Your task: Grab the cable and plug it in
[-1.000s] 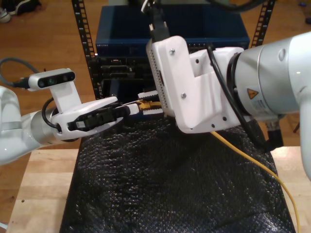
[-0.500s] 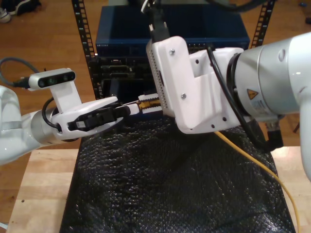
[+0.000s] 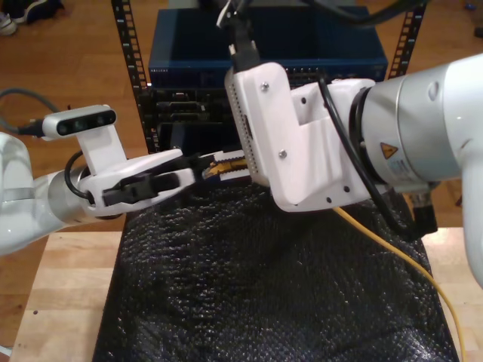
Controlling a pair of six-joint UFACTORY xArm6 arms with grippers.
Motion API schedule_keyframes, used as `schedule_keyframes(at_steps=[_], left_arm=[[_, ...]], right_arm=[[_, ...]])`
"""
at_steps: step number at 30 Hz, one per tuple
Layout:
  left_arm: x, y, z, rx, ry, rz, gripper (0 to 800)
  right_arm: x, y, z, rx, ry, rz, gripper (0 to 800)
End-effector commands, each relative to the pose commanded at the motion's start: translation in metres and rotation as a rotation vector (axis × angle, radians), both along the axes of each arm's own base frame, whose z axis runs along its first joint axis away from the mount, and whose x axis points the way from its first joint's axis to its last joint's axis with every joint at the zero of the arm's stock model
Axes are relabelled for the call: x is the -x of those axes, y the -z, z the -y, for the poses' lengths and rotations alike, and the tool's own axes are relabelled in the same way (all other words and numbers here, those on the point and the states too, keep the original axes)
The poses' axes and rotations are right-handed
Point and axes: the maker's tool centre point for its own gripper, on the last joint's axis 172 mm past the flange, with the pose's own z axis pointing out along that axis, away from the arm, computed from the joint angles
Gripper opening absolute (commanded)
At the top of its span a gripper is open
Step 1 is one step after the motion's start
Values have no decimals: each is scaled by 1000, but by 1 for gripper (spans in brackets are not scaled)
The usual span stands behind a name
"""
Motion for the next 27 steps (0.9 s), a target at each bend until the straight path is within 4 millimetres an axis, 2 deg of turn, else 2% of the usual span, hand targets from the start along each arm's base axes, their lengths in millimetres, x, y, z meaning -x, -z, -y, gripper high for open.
schedule_keyframes(at_steps=[6, 8, 13, 15, 17, 20, 27], left_arm=[[-2, -1, 0, -9, -10, 9, 793], [-2, -1, 0, -9, -9, 8, 793], [-12, -6, -2, -38, -28, 52, 794], [-17, -6, -2, -56, -44, 66, 794], [-22, -8, -4, -67, -56, 79, 794], [-34, -10, -9, -97, -93, 111, 794], [-58, 1, -15, -216, -166, 158, 797]], right_arm=[[-5, -8, -2, -60, 51, -65, 1], [-12, -11, 1, -68, 75, -73, 1], [-36, -7, 14, -69, 144, -109, 1], [-45, 2, 21, -67, 186, -148, 1], [-49, 4, 26, -64, 205, -176, 1], [-60, 8, 41, -64, 259, -219, 1], [-76, 12, 90, -64, 389, -331, 0]])
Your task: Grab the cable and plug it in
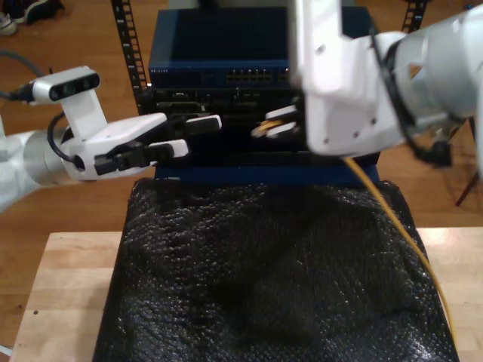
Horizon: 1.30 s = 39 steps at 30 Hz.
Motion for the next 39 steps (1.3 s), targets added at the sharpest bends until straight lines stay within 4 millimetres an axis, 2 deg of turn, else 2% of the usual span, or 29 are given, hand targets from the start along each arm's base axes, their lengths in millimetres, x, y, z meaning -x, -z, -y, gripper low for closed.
schedule_keyframes(at_steps=[4, 8, 12, 18, 25, 29, 34, 36, 39], left_arm=[[-1, 21, -3, -137, -1, 17, 797], [4, 34, -5, -261, 4, 52, 797], [9, 46, -9, -361, 14, 96, 799], [15, 59, -21, -493, 38, 185, 798], [29, 98, -59, -713, 91, 227, 798], [43, 113, -79, -803, 140, 261, 798], [63, 126, -117, -905, 166, 295, 798], [75, 133, -128, -931, 186, 301, 798], [105, 154, -141, -956, 239, 274, 798]], right_arm=[[-7, 15, 27, 6, 68, -71, 0], [-2, 33, 40, 16, 93, -161, 0], [-1, 53, 54, 35, 110, -246, 0], [-8, 77, 91, 43, 183, -335, 0], [-9, 107, 105, 103, 201, -424, 0], [-9, 128, 120, 174, 227, -465, 0], [1, 158, 130, 240, 225, -556, 0], [1, 164, 132, 253, 223, -567, 0], [2, 172, 136, 273, 222, -583, 0]])
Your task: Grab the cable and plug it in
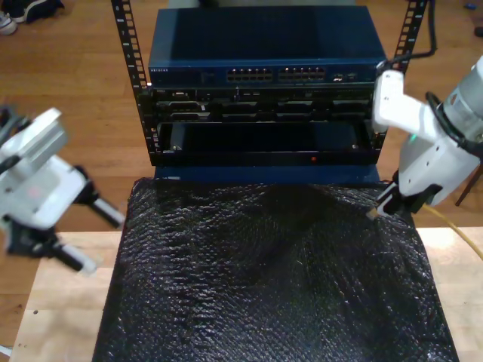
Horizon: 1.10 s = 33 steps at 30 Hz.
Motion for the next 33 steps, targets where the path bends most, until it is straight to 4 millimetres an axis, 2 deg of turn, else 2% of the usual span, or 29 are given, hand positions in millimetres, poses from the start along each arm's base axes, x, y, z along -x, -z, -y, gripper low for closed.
schedule_keyframes(at_steps=[5, 10, 16, 20, 24, 28, 33], left_arm=[[47, 21, -37, -76, 79, -1, 798], [81, 35, -83, -53, 55, 29, 798], [130, 50, -117, -34, 97, 31, 798], [159, 65, -127, -5, 95, 36, 798], [189, 90, -133, 12, 106, 47, 798], [210, 110, -135, 2, 80, 48, 799], [225, 117, -126, 22, 75, 60, 798]], right_arm=[[1, 8, 2, 11, -5, -18, 0], [2, 11, 3, 17, -8, -25, 0], [3, 16, 3, 19, -9, -37, 0], [4, 19, 3, 18, -8, -46, 0], [5, 23, 3, 19, -8, -57, 0], [5, 25, 3, 19, -8, -62, 0], [6, 26, 3, 19, -8, -63, 0]])
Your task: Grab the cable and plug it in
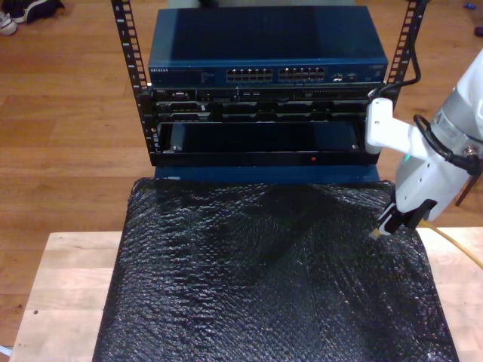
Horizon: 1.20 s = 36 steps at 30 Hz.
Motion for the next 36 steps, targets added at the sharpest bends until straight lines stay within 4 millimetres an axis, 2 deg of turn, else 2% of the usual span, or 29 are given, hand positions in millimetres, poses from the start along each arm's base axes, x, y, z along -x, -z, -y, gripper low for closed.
schedule_keyframes(at_steps=[5, 12, 19, 27, 36], left_arm=[[7, 5, 8, 2, 12, 5, 798], [16, 26, 4, -79, 14, 41, 799], [27, 49, 9, -109, 46, 81, 798], [28, 55, 3, -116, 64, 134, 799], [32, 98, -6, -227, 68, 230, 800]], right_arm=[[3, 4, 0, 1, 0, -8, 0], [3, 7, 0, 1, -1, -15, 0], [3, 9, 0, 1, -1, -21, 0], [3, 9, 0, 2, -2, -20, 0], [1, 6, -3, -4, -6, -13, 0]])
